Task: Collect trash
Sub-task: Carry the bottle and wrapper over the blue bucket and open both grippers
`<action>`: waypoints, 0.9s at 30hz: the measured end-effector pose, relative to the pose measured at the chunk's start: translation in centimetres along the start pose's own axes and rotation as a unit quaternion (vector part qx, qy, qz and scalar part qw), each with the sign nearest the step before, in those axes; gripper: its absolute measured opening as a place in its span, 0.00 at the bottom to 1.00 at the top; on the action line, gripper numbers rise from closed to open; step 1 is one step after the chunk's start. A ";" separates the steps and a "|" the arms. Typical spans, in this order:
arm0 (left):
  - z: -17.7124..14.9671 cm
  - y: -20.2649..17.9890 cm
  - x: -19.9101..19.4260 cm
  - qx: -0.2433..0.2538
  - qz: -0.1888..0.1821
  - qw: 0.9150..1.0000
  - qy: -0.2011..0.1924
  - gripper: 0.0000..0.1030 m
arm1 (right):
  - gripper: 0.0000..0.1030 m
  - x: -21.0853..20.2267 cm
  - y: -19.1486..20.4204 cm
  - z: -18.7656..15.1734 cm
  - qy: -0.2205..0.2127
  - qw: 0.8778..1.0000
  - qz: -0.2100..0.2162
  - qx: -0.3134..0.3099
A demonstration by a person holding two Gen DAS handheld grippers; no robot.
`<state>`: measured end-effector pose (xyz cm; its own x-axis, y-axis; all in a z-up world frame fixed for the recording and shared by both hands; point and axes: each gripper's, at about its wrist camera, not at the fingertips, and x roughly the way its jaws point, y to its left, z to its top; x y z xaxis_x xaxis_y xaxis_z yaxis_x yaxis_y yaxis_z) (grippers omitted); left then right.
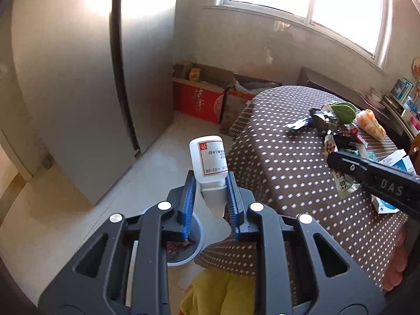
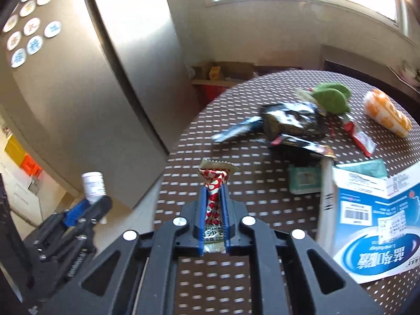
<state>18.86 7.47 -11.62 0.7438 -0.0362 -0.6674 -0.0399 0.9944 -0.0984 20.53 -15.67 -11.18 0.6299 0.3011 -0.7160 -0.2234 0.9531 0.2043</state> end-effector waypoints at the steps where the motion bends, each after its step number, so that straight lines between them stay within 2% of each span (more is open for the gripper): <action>1: -0.2 0.4 -0.2 -0.003 0.003 1.000 0.001 0.23 | 0.11 -0.1 0.8 -0.1 0.000 1.000 0.008 -0.007; 13: -1.9 6.1 -1.3 -0.046 0.052 0.998 0.011 0.23 | 0.11 1.6 9.5 -1.0 0.018 0.995 0.074 -0.068; 23: -2.6 8.8 1.2 -0.067 0.075 0.994 0.048 0.25 | 0.11 4.1 12.8 -1.5 0.048 0.992 0.085 -0.083; 24: -2.6 8.9 1.6 -0.068 0.081 0.993 0.053 0.44 | 0.11 4.3 12.9 -1.5 0.050 0.992 0.085 -0.083; 25: -2.5 9.2 2.0 -0.069 0.092 0.992 0.055 0.71 | 0.11 4.4 13.0 -1.5 0.051 0.992 0.084 -0.082; 27: -2.5 9.7 2.1 -0.069 0.106 0.991 0.038 0.72 | 0.11 4.9 13.0 -1.6 0.054 0.992 0.082 -0.082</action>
<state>18.39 16.75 -15.83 0.6562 0.1597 -0.7375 -0.2848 0.9575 -0.0461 19.59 -1.88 -13.10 0.4941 0.4373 -0.7514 -0.4388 0.8716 0.2187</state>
